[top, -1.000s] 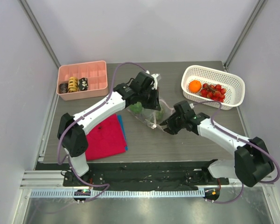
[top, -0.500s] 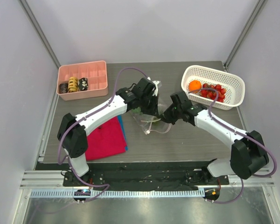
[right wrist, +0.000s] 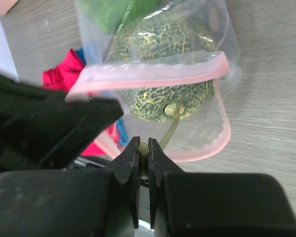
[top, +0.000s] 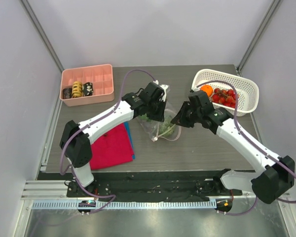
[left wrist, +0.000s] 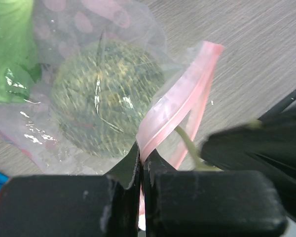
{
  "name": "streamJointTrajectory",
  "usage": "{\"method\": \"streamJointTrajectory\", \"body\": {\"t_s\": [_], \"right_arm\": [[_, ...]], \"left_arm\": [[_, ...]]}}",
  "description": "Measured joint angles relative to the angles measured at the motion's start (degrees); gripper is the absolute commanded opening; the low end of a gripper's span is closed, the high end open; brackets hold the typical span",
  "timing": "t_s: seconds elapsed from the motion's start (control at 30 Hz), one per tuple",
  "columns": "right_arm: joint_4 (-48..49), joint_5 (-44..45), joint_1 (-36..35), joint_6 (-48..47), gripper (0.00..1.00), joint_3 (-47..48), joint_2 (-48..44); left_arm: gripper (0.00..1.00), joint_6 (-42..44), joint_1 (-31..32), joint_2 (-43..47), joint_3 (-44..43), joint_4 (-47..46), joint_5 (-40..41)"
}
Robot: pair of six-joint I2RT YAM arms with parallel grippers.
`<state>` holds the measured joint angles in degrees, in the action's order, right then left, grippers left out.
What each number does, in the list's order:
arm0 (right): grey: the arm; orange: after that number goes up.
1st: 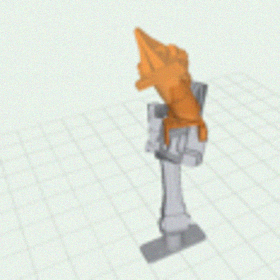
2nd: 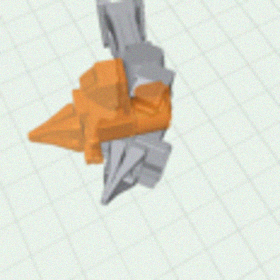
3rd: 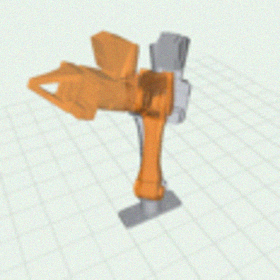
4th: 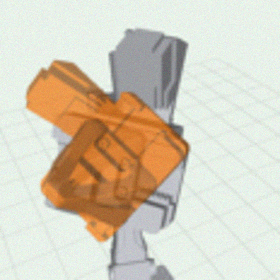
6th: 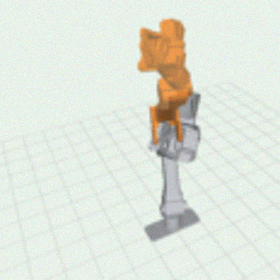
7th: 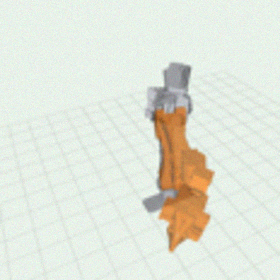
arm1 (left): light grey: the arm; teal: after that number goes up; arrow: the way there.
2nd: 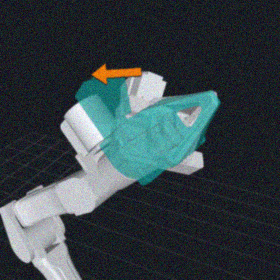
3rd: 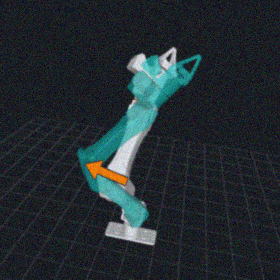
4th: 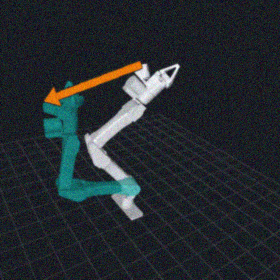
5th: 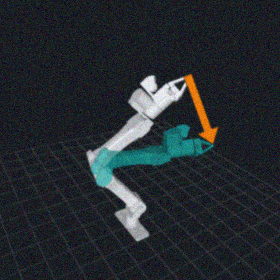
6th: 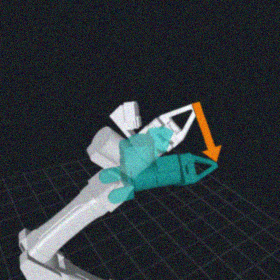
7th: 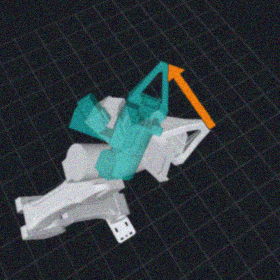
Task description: Open the zip-top bag and remove the fake food
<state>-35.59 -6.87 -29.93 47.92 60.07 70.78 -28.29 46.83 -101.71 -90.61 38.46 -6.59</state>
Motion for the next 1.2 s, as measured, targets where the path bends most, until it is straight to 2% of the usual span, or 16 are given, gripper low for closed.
{"method": "streamJointTrajectory", "body": {"t_s": [0.27,0.47,0.67,0.87,0.93,1.03,1.2], "right_arm": [[-3.9,-4.0,0.4,-7.5,0.01,6.8,-4.9],[-9.9,-5.4,0.4,-8.9,0.01,16.9,-5.0],[-16.9,-3.2,1.1,-9.0,0.01,29.1,-4.6],[-22.2,-0.8,2.8,-9.4,0.01,41.2,-0.3],[-25.2,0.5,5.5,-10.4,0.01,45.9,2.6],[-27.1,1.5,14.5,-11.6,0.01,51.2,7.3],[-27.2,3.3,29.2,-12.0,0.01,53.8,14.7]], "left_arm": [[0.0,1.5,0.0,1.4,0.3,0.8,2.5],[0.0,1.5,-0.5,1.7,0.3,0.9,2.7],[0.0,1.4,-1.1,1.7,0.3,1.7,3.6],[0.0,1.5,-1.5,1.7,0.2,2.2,3.8],[0.0,1.6,-1.6,1.6,-0.2,2.2,3.8],[0.0,2.2,-1.6,1.6,-0.6,2.3,3.7],[0.0,3.6,-1.6,1.6,-0.7,2.4,2.4]]}}
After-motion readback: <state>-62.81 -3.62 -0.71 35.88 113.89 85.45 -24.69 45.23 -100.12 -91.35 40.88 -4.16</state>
